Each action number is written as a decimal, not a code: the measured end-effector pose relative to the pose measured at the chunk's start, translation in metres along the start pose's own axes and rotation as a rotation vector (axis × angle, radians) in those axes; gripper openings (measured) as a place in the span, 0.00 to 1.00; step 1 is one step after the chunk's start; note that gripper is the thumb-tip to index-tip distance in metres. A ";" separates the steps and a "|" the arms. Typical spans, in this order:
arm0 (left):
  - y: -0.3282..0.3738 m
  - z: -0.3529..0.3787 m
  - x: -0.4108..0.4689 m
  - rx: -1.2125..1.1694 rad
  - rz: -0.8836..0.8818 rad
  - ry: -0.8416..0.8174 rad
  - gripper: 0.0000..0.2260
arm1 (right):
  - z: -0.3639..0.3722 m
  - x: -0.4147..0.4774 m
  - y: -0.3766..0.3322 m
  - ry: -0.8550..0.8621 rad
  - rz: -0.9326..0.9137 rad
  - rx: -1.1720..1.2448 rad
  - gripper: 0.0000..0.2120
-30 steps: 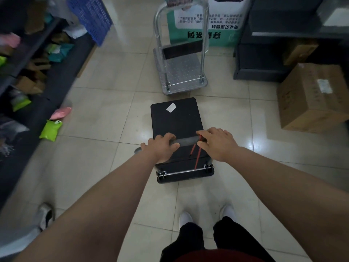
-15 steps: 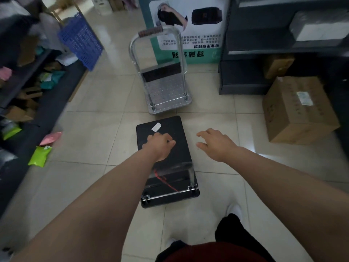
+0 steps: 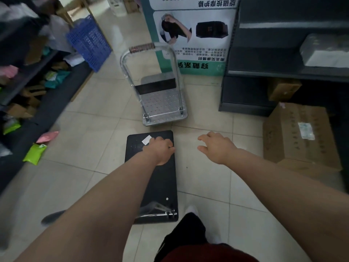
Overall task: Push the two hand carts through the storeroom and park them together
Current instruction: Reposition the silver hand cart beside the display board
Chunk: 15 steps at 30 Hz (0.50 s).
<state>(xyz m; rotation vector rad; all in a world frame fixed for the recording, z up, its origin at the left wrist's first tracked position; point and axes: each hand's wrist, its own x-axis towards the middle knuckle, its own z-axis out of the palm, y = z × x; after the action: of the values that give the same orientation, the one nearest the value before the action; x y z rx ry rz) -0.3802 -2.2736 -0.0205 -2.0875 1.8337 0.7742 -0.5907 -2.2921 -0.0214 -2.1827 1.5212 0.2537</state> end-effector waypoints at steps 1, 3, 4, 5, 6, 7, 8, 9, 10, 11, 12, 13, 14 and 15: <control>-0.001 -0.007 0.009 0.006 -0.004 0.001 0.18 | -0.005 0.013 0.002 -0.003 -0.015 -0.008 0.22; -0.006 -0.019 0.032 0.018 -0.013 -0.017 0.20 | -0.015 0.039 0.005 -0.006 -0.047 -0.050 0.22; -0.009 -0.028 0.044 0.023 -0.027 -0.029 0.20 | -0.021 0.054 0.007 -0.009 -0.064 -0.082 0.22; -0.012 -0.036 0.058 0.028 -0.043 -0.030 0.20 | -0.028 0.070 0.010 -0.011 -0.079 -0.111 0.22; -0.014 -0.044 0.073 0.018 -0.068 -0.031 0.19 | -0.037 0.087 0.013 -0.007 -0.095 -0.131 0.22; -0.016 -0.052 0.089 0.020 -0.088 -0.023 0.18 | -0.046 0.104 0.017 0.003 -0.108 -0.140 0.21; -0.016 -0.061 0.107 0.009 -0.097 -0.008 0.18 | -0.056 0.121 0.022 0.017 -0.115 -0.139 0.21; -0.015 -0.071 0.123 -0.010 -0.112 -0.003 0.17 | -0.068 0.139 0.027 0.023 -0.115 -0.137 0.21; -0.012 -0.079 0.140 -0.031 -0.117 -0.020 0.18 | -0.080 0.156 0.031 0.015 -0.114 -0.139 0.21; -0.009 -0.087 0.156 -0.053 -0.117 -0.028 0.18 | -0.090 0.172 0.037 0.015 -0.113 -0.136 0.21; -0.004 -0.098 0.171 -0.050 -0.112 -0.026 0.20 | -0.101 0.189 0.042 0.027 -0.108 -0.129 0.21; 0.002 -0.110 0.185 -0.033 -0.118 -0.030 0.21 | -0.113 0.206 0.047 0.035 -0.096 -0.111 0.21; 0.007 -0.120 0.199 -0.035 -0.110 -0.025 0.20 | -0.123 0.221 0.051 0.037 -0.083 -0.084 0.21; 0.011 -0.130 0.210 -0.019 -0.088 -0.020 0.20 | -0.131 0.236 0.054 0.035 -0.080 -0.062 0.21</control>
<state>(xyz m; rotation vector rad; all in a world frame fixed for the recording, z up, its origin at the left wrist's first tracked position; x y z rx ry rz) -0.3493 -2.5187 -0.0252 -2.1485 1.7186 0.7904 -0.5681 -2.5665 -0.0163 -2.3023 1.4586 0.2407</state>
